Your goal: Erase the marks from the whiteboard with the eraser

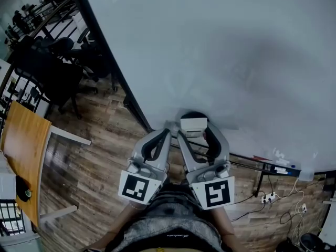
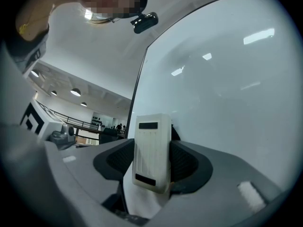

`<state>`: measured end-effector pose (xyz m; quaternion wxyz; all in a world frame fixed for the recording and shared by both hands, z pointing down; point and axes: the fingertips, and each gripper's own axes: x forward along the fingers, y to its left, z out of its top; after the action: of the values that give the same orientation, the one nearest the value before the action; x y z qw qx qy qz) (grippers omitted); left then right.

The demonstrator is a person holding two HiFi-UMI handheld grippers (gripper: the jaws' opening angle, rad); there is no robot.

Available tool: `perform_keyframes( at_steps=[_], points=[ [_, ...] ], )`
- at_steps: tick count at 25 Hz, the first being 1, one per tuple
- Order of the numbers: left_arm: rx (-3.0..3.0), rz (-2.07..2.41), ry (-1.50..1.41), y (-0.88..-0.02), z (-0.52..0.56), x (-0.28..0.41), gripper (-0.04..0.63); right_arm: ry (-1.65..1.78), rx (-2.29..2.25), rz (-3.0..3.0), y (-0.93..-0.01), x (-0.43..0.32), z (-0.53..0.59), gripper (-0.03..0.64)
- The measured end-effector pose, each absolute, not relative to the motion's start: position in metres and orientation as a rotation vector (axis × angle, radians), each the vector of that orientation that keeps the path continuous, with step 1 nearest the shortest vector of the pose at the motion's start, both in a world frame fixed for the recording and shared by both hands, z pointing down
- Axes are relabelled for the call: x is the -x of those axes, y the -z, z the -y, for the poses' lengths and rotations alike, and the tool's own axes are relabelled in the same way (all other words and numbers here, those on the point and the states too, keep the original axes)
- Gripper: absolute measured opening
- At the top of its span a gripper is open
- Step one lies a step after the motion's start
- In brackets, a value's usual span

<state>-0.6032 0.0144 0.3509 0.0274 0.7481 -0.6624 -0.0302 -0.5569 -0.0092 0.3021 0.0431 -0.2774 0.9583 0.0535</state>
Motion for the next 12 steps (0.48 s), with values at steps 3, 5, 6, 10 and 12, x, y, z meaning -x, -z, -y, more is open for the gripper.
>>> perform_keyframes(
  at_steps=[3,5,6,10,12],
  points=[
    [-2.307,2.027,0.101,-0.353,-0.020,0.620,0.003,-0.161,0.834,-2.935,-0.304,0.580,0.004,0.242],
    [-2.331,2.017,0.098,-0.355,-0.023,0.627,0.003,-0.161,0.825,-2.930,-0.304,0.592,0.002,0.242],
    [-2.346,2.013,0.095,-0.356,-0.024,0.630,0.003,-0.162,0.820,-2.927,-0.304,0.597,0.001,0.242],
    [-2.316,2.006,0.104,-0.356,-0.028,0.650,0.003,-0.170,0.794,-2.927,-0.305,0.623,-0.004,0.242],
    [-2.319,2.015,0.104,-0.356,-0.030,0.662,0.003,-0.169,0.783,-2.933,-0.307,0.635,-0.006,0.242]
  ],
)
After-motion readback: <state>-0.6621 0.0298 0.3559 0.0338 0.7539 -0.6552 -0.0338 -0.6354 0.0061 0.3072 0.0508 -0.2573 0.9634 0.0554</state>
